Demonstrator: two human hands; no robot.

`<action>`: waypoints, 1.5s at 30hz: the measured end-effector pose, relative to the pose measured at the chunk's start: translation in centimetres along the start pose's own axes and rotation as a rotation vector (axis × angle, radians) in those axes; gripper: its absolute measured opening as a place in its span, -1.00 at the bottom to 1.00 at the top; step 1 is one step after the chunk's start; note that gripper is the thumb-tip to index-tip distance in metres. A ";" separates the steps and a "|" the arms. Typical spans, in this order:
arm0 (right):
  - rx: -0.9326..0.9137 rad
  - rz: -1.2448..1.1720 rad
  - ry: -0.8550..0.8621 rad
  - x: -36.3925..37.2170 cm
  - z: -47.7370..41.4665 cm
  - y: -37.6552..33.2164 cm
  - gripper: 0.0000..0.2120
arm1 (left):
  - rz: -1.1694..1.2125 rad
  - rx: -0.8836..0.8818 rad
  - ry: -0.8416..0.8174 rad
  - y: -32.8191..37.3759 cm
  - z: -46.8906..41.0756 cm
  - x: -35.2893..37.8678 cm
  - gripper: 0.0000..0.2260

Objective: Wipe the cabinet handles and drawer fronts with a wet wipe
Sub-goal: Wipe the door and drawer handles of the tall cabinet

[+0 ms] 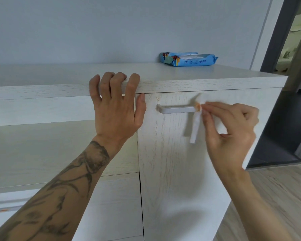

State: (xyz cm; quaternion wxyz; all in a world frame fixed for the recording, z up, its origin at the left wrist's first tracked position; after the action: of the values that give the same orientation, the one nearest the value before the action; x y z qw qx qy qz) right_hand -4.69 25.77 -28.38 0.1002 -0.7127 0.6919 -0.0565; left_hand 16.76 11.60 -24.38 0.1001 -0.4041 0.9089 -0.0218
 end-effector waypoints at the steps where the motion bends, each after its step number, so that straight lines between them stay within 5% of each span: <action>1: 0.037 -0.003 -0.006 -0.3 -0.2 0.8 -0.93 | 0.005 -0.002 0.001 0.0 0.0 0.0 -0.66; 8: 0.243 -0.262 -0.250 1.0 -0.6 1.2 -0.81 | 0.004 -0.007 0.011 -0.1 0.0 -0.1 -0.68; 12: 0.287 -0.283 -0.221 0.5 -0.5 0.8 -0.86 | 0.008 -0.012 0.014 0.0 0.0 -0.1 -0.68; 20: 0.206 -0.194 -0.107 0.1 -0.2 0.4 -0.90 | 0.009 -0.018 0.004 0.1 0.0 -0.2 -0.67; 24: -0.042 -0.093 -0.064 0.8 0.7 -3.3 -0.92 | -0.005 -0.011 0.003 0.0 0.0 -0.2 -0.65; 28: -0.075 -0.064 0.000 1.7 0.2 -5.3 -0.93 | -0.016 -0.017 -0.001 0.1 0.0 -0.2 -0.64; 33: -0.242 -0.042 -0.081 3.8 -0.5 -8.6 -0.92 | -0.018 -0.004 -0.003 0.2 0.0 -0.3 -0.65; 45: -0.167 -0.017 0.075 1.1 0.3 -3.6 -0.92 | -0.029 -0.017 -0.011 0.2 -0.1 -0.3 -0.65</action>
State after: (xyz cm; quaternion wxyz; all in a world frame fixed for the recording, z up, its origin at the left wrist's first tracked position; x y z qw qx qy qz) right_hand -1.06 24.77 -27.97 0.0140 -0.7217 0.6916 -0.0259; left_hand 16.79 12.00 -24.29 0.1011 -0.4184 0.9025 -0.0134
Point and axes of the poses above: each hand's wrist, its own z-axis away from the middle knuckle, its own x-axis out of the palm, y = z × x, the point moved 6 cm from there along -z, towards the middle knuckle, and after that the axes turned 15 degrees about z, right-handed, at the moved point
